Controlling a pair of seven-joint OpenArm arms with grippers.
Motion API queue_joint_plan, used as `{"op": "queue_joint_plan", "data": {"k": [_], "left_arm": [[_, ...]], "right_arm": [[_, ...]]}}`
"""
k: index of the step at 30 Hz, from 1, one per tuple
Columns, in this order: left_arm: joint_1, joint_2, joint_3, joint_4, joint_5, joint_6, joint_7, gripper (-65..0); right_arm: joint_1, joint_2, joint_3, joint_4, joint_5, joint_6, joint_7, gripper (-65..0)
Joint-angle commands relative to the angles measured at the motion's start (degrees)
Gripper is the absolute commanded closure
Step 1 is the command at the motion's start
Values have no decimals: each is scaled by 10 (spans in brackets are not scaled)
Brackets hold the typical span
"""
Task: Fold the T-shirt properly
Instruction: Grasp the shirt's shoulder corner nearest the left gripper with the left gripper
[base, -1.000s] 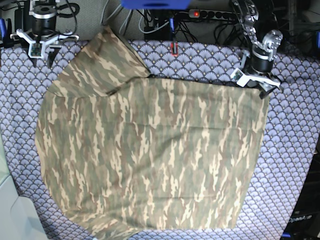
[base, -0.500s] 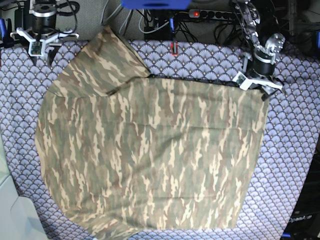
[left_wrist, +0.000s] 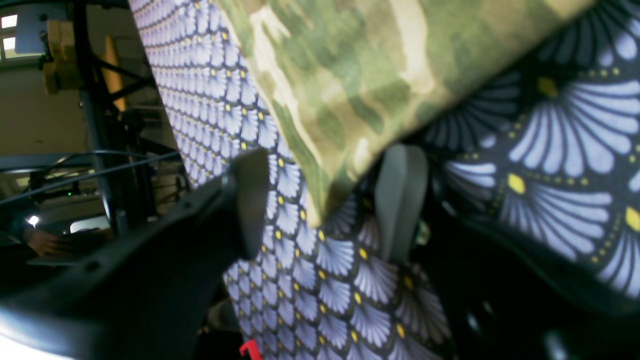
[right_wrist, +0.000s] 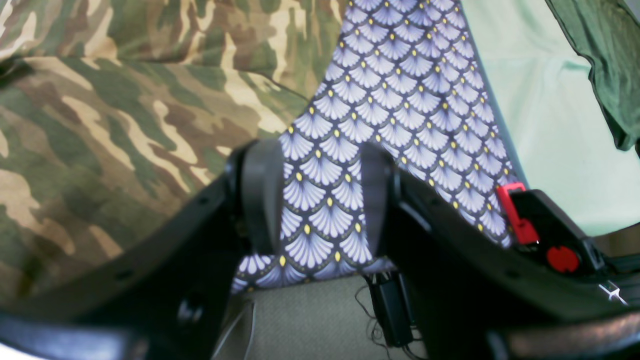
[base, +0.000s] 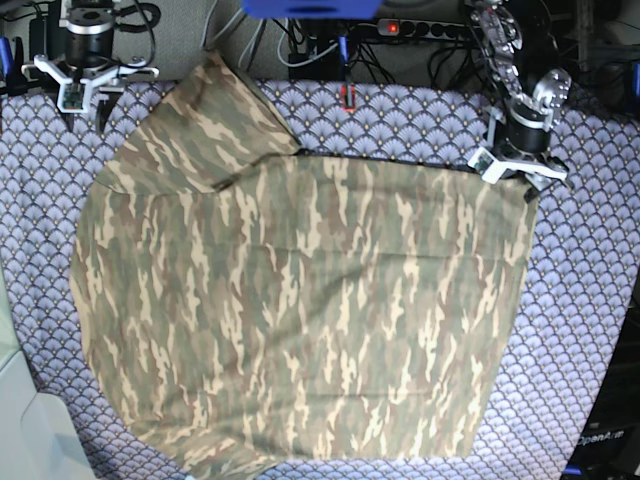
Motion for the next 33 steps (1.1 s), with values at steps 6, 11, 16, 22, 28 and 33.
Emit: {"op": "queue_joint_plan", "data": {"k": [6, 11, 16, 22, 28, 33], "left_arm": [[-22, -1, -1, 14, -3, 7, 1, -336], [-28, -1, -1, 9, 0, 7, 1, -336], [-27, -3, 0, -21, 3, 7, 2, -336], [-30, -4, -1, -69, 59, 35, 1, -336], [-32, -1, 0, -66, 58, 47, -3, -336], [-33, -1, 2, -64, 57, 46, -4, -336]], "right_arm": [[-6, 3, 4, 8, -4, 1, 14, -262], [-11, 3, 3, 8, -4, 1, 15, -262], [-12, 3, 3, 8, -4, 1, 15, -262], [-13, 3, 3, 8, -4, 1, 15, -262], [-13, 3, 3, 8, -4, 1, 15, -261], [-13, 3, 3, 8, -4, 0, 15, -261]]}}
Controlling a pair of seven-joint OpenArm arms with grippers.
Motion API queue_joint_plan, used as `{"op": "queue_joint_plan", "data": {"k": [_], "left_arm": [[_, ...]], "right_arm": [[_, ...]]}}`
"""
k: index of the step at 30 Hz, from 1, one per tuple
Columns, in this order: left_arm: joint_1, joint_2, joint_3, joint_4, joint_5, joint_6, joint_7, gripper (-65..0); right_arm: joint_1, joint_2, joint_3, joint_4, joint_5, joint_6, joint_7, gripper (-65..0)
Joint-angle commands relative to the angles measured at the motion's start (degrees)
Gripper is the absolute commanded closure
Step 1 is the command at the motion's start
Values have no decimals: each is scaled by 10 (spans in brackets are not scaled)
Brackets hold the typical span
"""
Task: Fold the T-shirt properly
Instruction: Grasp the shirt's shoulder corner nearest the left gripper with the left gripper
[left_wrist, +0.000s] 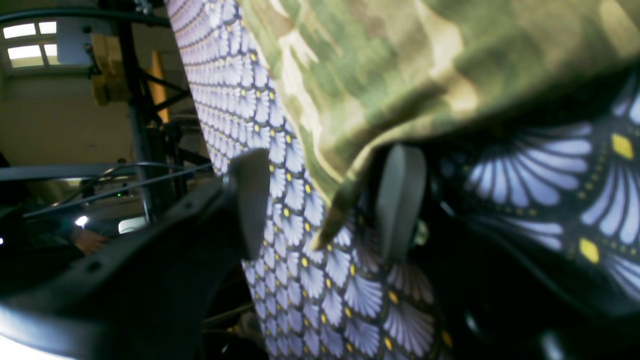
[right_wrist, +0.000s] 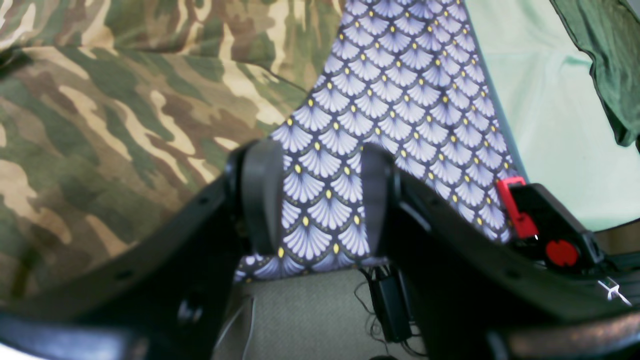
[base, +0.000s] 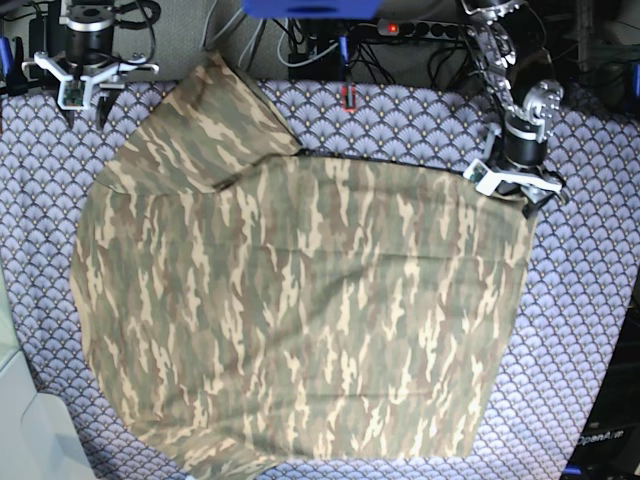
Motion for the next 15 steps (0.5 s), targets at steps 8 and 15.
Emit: {"op": "queue_joint_plan", "data": {"k": [8, 15], "left_arm": [[3, -5, 1, -4, 16, -18, 17, -244], [3, -2, -2, -4, 12, -87, 17, -76]], "right_arm": [[-6, 3, 3, 8, -4, 0, 15, -260], [-6, 3, 3, 8, -4, 0, 16, -234]]}}
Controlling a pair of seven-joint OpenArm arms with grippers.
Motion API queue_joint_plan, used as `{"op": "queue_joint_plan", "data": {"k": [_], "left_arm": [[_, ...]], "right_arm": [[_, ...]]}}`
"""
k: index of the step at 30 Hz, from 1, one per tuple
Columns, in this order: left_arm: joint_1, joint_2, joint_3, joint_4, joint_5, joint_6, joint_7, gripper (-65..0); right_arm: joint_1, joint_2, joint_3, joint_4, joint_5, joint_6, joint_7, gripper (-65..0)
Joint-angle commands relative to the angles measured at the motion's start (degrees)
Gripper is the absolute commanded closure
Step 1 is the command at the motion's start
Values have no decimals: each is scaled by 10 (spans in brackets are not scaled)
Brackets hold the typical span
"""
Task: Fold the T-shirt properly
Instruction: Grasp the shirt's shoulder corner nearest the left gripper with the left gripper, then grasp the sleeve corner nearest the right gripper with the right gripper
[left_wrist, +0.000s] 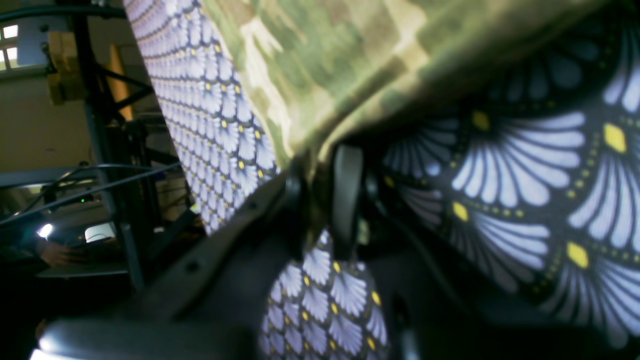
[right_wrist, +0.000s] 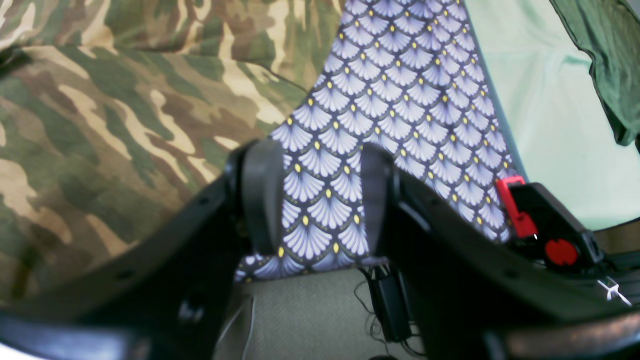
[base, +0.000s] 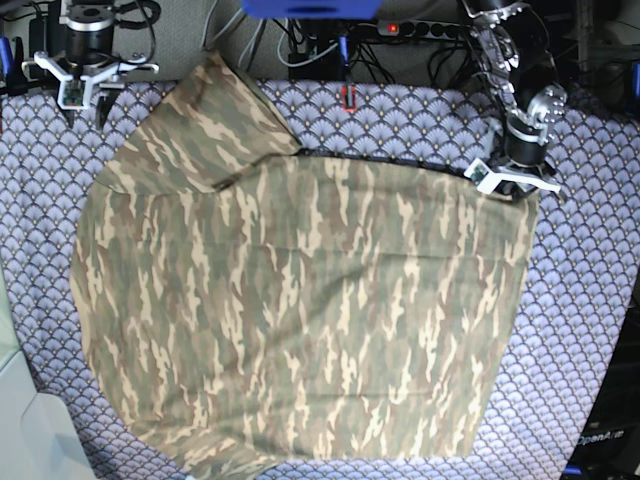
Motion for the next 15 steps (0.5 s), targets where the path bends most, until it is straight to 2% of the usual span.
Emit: {"op": "queue_joint_plan", "data": {"k": [1, 6, 10, 15], "left_arm": [[10, 2, 0, -1, 9, -18, 4, -75], [18, 3, 0, 4, -18, -18, 5, -24], [30, 3, 0, 11, -20, -18, 3, -22], [32, 3, 0, 13, -67, -18, 7, 0]], "right_arm": [[-6, 3, 3, 8, -4, 0, 16, -220], [-6, 3, 3, 8, -4, 0, 16, -173], [-6, 3, 3, 8, -4, 0, 16, -173], [-6, -4, 4, 8, -4, 0, 15, -174]]}}
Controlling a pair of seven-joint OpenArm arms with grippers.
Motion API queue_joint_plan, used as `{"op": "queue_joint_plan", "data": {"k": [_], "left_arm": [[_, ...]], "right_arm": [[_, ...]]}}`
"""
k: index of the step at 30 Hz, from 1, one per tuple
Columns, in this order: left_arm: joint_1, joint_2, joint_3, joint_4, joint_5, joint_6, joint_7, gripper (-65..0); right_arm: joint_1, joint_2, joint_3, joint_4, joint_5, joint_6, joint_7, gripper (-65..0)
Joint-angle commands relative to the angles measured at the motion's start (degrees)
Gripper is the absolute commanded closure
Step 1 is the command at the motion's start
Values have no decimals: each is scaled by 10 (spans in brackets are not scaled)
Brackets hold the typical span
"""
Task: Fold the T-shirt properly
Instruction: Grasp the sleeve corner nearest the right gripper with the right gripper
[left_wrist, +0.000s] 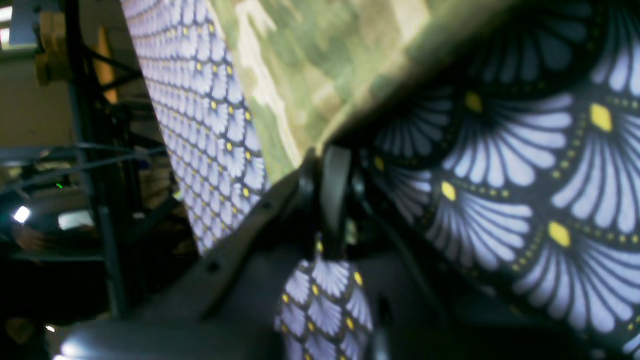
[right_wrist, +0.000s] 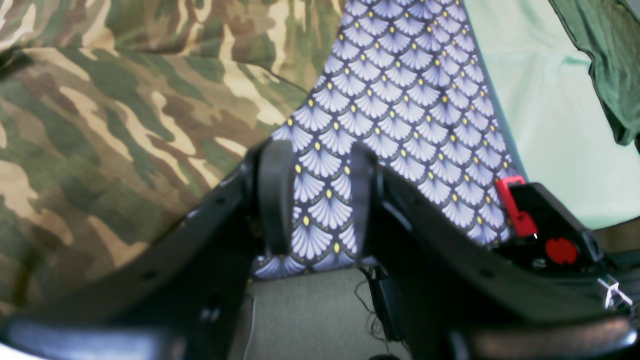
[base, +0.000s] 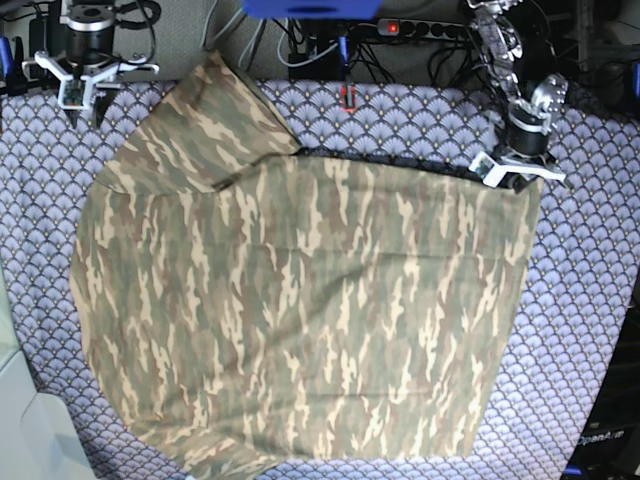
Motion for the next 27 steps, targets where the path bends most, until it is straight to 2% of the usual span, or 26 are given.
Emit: {"op": "queue_joint_plan", "data": {"k": [1, 5, 9, 13, 16, 19, 23, 27], "left_arm": [[11, 3, 1, 2, -6, -18, -4, 0], [20, 3, 0, 1, -9, -18, -7, 0], [23, 3, 0, 2, -34, -18, -8, 0], [23, 4, 0, 2, -51, -18, -6, 0], [25, 10, 0, 2, -54, -18, -5, 0], [26, 16, 0, 2, -54, -18, -6, 0], [26, 25, 0, 0, -54, -18, -6, 0], [25, 28, 0, 1, -54, -18, -7, 0]], "right_arm": [[-6, 3, 6, 8, -4, 0, 14, -175], [-6, 5, 11, 8, -23, 0, 12, -220], [0, -11, -8, -8, -175, 0, 15, -278], [31, -37, -32, -56, -331, 0, 16, -291], [51, -48, -35, -71, -398, 1, 16, -291], [58, -46, -36, -68, -421, 2, 16, -291], [64, -37, -34, -68, -422, 55, 16, -291], [64, -23, -35, -66, -422, 60, 16, -291]]}}
